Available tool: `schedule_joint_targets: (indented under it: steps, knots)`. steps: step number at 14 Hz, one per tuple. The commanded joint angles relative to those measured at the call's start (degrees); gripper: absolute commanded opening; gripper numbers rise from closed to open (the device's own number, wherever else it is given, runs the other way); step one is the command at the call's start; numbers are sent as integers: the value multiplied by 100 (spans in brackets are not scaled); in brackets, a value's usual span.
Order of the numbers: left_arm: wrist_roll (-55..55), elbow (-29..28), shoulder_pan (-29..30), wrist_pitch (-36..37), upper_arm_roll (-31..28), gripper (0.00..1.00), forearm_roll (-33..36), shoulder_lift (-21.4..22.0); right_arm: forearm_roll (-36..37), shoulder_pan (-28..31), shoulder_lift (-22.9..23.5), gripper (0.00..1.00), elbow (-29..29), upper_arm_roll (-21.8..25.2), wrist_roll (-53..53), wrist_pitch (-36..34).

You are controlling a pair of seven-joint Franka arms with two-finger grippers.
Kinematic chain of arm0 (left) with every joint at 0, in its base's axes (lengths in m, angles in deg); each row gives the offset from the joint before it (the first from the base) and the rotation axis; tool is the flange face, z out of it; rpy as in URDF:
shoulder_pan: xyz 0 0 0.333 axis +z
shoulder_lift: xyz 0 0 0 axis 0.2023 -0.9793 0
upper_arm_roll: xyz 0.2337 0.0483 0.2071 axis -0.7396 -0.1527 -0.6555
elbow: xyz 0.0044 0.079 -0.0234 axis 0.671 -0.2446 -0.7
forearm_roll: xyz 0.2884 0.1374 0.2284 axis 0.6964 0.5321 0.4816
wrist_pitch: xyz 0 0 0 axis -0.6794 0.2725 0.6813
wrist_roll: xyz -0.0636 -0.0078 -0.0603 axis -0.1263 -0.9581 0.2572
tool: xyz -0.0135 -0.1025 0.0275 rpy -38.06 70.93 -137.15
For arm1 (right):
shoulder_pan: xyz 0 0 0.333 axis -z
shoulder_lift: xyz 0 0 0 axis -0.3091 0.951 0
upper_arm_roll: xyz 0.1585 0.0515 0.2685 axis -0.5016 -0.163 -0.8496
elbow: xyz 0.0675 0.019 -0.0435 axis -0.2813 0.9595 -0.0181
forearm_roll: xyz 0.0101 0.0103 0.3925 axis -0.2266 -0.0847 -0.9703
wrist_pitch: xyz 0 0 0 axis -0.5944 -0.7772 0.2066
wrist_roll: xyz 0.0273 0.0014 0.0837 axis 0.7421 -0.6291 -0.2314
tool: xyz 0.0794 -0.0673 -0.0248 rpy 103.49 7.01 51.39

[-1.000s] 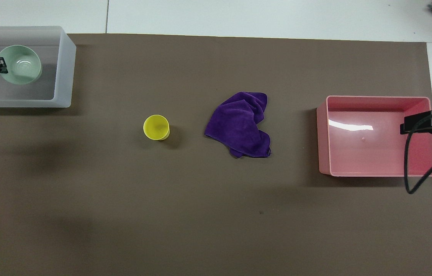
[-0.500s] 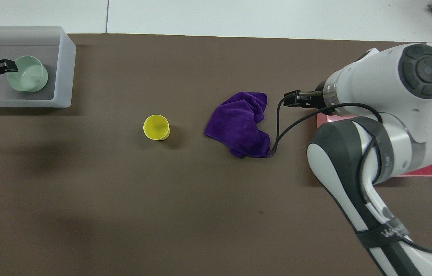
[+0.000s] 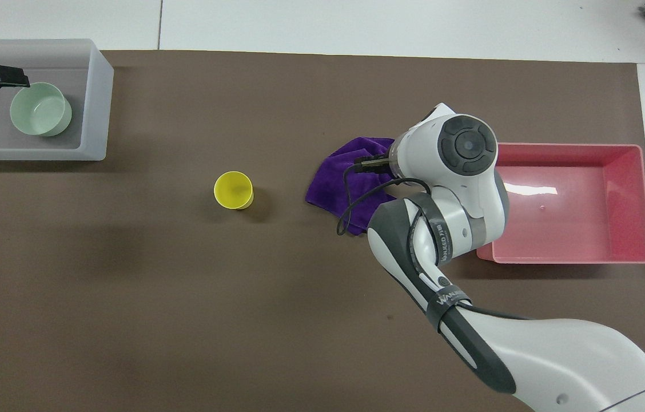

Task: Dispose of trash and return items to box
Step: 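Release the bowl with the left gripper while the right gripper reaches the cloth, then grasp the purple cloth with the right gripper while the left gripper reaches the cup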

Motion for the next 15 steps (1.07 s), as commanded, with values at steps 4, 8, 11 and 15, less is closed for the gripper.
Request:
schedule_joint_targets:
  steps: [4,8,11,15]
  knots:
    - [20,-605,-681,1084,-66,100,-2,911,14,-235,286,100,375,4,2,550]
    - [-566,-816,-1322,1499,-66,100,-2,1149,22,-235,225,67,639,4,-209,550]
    - [-1208,-1395,-1937,1350,-66,100,-2,1395,14,-235,225,0,639,13,-70,515]
    - [-1841,-3080,-2658,-176,-66,100,-2,1966,5,-235,199,0,516,22,327,313]
